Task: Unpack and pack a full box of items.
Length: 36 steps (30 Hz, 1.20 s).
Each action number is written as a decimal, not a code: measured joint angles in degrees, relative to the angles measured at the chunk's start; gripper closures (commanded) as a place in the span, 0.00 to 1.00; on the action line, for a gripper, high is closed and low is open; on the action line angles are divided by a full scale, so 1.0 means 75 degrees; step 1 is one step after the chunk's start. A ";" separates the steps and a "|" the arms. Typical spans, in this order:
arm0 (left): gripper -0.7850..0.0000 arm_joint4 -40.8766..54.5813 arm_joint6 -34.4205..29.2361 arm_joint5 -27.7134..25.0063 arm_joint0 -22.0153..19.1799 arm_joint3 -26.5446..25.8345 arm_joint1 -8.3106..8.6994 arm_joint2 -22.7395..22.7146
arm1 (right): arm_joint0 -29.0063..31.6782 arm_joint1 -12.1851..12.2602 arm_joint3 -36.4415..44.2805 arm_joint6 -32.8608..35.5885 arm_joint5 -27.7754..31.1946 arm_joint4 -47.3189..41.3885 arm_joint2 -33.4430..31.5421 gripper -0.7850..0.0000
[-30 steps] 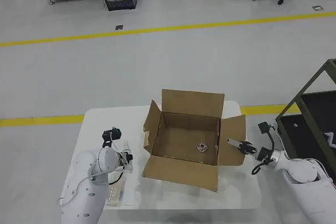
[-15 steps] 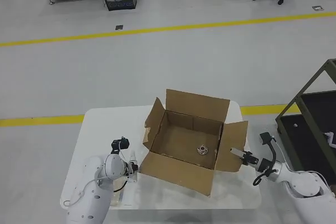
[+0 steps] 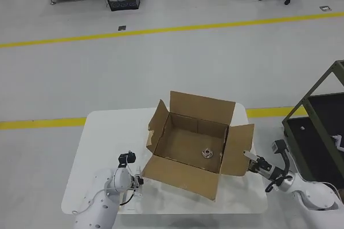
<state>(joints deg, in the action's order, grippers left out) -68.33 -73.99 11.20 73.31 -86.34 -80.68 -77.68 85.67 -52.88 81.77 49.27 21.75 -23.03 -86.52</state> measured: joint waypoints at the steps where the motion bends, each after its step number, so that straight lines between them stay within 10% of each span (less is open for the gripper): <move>1: 1.00 0.0021 0.0041 0.0000 0.0000 0.0049 0.0002 0.0004 | 0.0048 -0.0012 0.0073 -0.0067 -0.0057 -0.0007 0.0047 0.52; 9: 1.00 0.0127 0.0240 -0.0022 -0.0022 0.0301 0.0033 0.0052 | 0.0188 -0.0055 0.0472 -0.0217 -0.0183 0.0225 0.0210 1.00; 36: 1.00 -0.0287 0.0464 -0.0142 0.0001 0.0952 0.0156 0.0380 | -0.0004 0.0141 0.0390 0.0749 0.0049 0.1534 -0.0573 1.00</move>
<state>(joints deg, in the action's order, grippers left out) -70.48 -70.51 10.14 73.32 -79.19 -79.51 -74.83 85.64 -51.83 84.70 54.89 22.12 -11.53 -90.82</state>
